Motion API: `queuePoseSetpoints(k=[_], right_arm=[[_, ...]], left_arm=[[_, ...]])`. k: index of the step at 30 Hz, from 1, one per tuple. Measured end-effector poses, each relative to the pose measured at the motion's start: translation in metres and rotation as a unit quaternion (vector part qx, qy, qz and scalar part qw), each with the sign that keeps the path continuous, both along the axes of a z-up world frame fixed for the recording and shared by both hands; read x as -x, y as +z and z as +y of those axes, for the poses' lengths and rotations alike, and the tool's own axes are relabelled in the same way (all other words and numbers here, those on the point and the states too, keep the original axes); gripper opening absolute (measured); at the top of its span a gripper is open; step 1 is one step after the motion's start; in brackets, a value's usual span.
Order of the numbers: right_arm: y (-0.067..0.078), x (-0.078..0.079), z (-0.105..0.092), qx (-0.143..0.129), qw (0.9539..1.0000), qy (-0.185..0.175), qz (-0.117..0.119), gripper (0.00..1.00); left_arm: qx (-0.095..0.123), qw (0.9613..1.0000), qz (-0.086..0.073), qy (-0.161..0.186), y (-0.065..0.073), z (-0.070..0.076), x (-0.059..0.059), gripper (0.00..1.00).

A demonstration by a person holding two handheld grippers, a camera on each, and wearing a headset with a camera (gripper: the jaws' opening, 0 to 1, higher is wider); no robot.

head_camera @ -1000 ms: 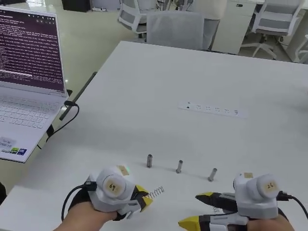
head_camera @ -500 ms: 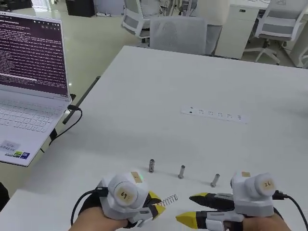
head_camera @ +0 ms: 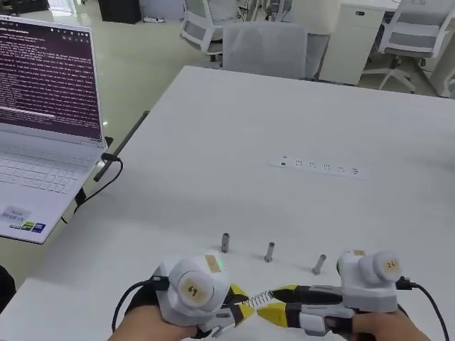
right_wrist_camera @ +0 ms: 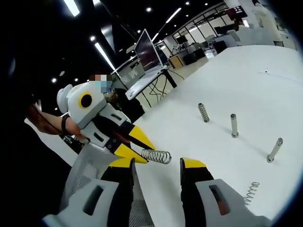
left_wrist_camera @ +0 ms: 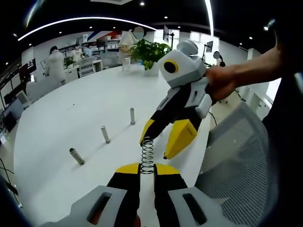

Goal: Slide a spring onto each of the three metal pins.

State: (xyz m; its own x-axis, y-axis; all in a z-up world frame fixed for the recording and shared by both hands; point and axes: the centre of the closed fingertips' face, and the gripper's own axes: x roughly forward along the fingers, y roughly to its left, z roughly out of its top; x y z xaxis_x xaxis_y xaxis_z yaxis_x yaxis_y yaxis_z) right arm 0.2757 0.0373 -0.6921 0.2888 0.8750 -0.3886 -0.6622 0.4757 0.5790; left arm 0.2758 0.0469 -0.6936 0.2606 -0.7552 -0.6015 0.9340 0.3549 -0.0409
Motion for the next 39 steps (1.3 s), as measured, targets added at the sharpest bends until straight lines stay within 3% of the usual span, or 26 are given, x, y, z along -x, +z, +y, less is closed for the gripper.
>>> queuePoseSetpoints(k=[8, 23, 39], right_arm=[[0.006, -0.003, 0.003, -0.015, 0.9999, -0.005, 0.004, 0.23], [0.013, -0.006, 0.001, -0.022, 0.9997, -0.006, -0.002, 0.13], [0.023, -0.003, 0.002, 0.022, 0.9992, 0.026, -0.019, 0.09]], left_arm=[[-0.001, 1.0000, -0.003, -0.006, 0.000, 0.000, 0.000, 0.02], [-0.008, 0.9997, -0.012, -0.020, -0.002, -0.003, 0.002, 0.02], [0.005, 0.9994, -0.020, -0.028, 0.001, -0.011, 0.001, 0.02]])
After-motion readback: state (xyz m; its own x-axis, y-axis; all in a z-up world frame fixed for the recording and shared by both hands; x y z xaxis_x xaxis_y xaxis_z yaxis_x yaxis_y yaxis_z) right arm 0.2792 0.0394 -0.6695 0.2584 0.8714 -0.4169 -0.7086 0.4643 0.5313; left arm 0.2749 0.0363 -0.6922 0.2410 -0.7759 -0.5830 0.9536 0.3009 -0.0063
